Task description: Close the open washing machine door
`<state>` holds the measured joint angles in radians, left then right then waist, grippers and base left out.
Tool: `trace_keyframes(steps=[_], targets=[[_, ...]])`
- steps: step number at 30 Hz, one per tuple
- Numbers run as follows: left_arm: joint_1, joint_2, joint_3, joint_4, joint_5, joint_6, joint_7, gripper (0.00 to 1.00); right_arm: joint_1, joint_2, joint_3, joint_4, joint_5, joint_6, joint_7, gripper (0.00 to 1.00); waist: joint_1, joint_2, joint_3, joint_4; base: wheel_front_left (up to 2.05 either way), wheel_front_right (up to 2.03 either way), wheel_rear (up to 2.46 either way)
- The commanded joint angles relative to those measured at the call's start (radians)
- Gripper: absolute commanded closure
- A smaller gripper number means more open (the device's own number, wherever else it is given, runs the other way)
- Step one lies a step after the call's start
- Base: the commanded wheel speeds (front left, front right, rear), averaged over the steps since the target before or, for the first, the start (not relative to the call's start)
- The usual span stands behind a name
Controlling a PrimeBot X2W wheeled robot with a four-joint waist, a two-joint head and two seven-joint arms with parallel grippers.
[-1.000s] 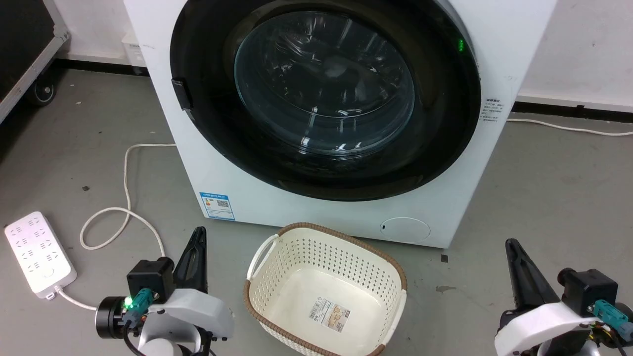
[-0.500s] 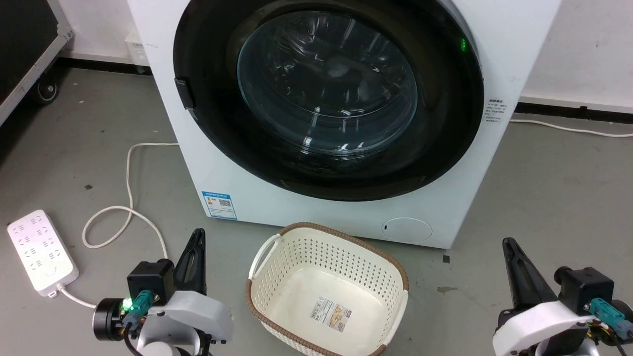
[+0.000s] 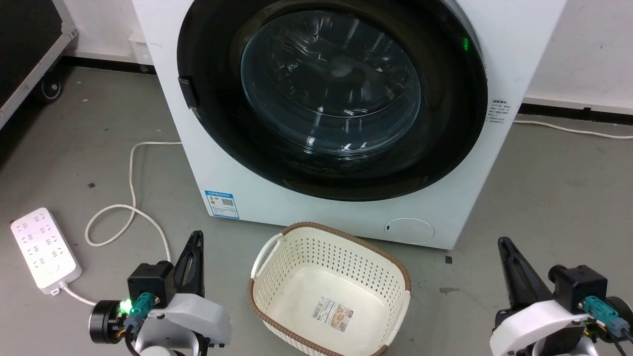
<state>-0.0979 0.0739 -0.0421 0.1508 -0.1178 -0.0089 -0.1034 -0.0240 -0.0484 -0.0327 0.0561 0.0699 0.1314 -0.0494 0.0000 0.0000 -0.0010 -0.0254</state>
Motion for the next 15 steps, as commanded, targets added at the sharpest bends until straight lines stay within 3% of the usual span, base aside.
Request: trace_keyframes(steps=[1,15], targets=[[0.017,-0.004,0.005,-0.010,0.008,0.004,0.005,1.00,0.013,-0.001,0.002,-0.008,-0.006,0.000,0.001,1.00,0.0000,0.0000,0.000,0.000,0.00,0.00,0.00],[0.038,-0.009,0.014,-0.045,0.035,0.005,0.030,1.00,0.016,-0.001,0.010,-0.020,-0.022,0.000,0.013,1.00,0.0000,0.0000,0.000,0.007,0.00,0.00,0.00]])
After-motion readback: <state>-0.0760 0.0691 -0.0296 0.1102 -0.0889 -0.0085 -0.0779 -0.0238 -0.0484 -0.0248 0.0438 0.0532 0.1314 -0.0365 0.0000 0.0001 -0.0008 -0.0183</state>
